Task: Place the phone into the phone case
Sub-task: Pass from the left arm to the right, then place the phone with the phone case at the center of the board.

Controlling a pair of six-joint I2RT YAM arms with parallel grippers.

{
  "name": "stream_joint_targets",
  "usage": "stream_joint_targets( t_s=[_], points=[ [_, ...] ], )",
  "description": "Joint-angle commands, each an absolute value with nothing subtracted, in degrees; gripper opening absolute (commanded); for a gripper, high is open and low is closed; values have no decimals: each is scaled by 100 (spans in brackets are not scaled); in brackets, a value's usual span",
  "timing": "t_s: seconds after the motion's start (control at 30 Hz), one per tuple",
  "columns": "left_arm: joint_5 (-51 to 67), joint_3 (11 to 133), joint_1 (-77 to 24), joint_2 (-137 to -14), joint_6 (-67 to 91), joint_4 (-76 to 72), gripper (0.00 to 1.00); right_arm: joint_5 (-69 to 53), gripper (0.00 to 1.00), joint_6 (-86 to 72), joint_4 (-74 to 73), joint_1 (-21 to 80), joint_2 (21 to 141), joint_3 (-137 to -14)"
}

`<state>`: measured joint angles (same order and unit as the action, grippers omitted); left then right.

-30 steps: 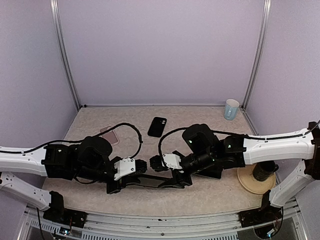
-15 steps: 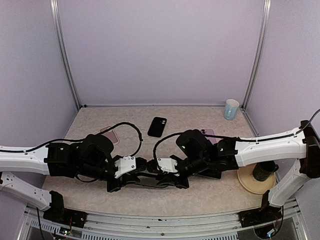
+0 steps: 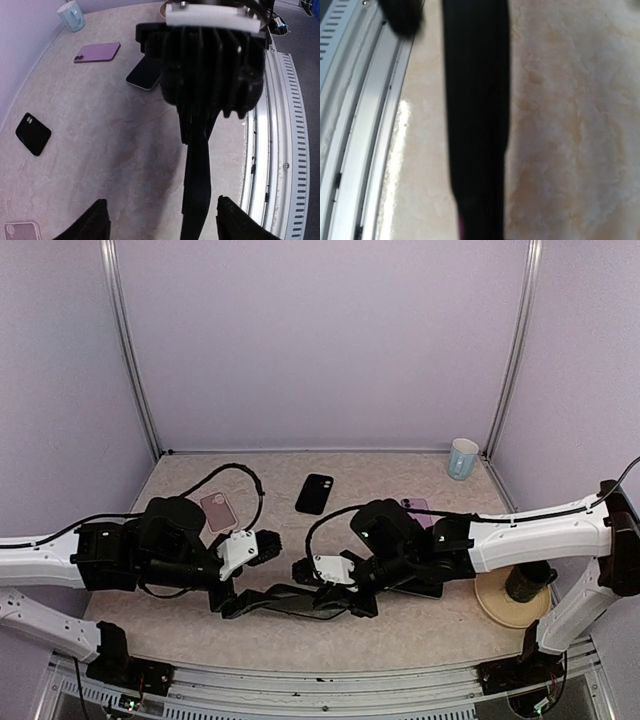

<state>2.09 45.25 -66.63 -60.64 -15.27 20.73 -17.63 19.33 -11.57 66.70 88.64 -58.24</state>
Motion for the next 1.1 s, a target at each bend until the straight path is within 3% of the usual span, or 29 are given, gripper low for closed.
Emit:
stream_joint_targets(
  t_s=[0.0,0.13,0.37,0.6,1.07],
  points=[
    [-356,4462,-6614,-5510,-1278,1652,84,-1859,0,1586,-942,6654,8923,-6068],
    [-727,4313,-6603,-4849,-975,1449,99,-1816,0,1069,-857,6540,9135,-6178],
    [-1934,4003,-6601,-4125,-325,1140,99,-2099,0,-326,-822,6442,9898,-6866],
    [-2969,4081,-6601,-4169,396,1324,99,-2258,0,-1829,-684,6442,10746,-7618],
    [-3903,3997,-6614,-3327,1918,1876,99,-1847,0,-4691,258,6442,12176,-8860]
  ],
)
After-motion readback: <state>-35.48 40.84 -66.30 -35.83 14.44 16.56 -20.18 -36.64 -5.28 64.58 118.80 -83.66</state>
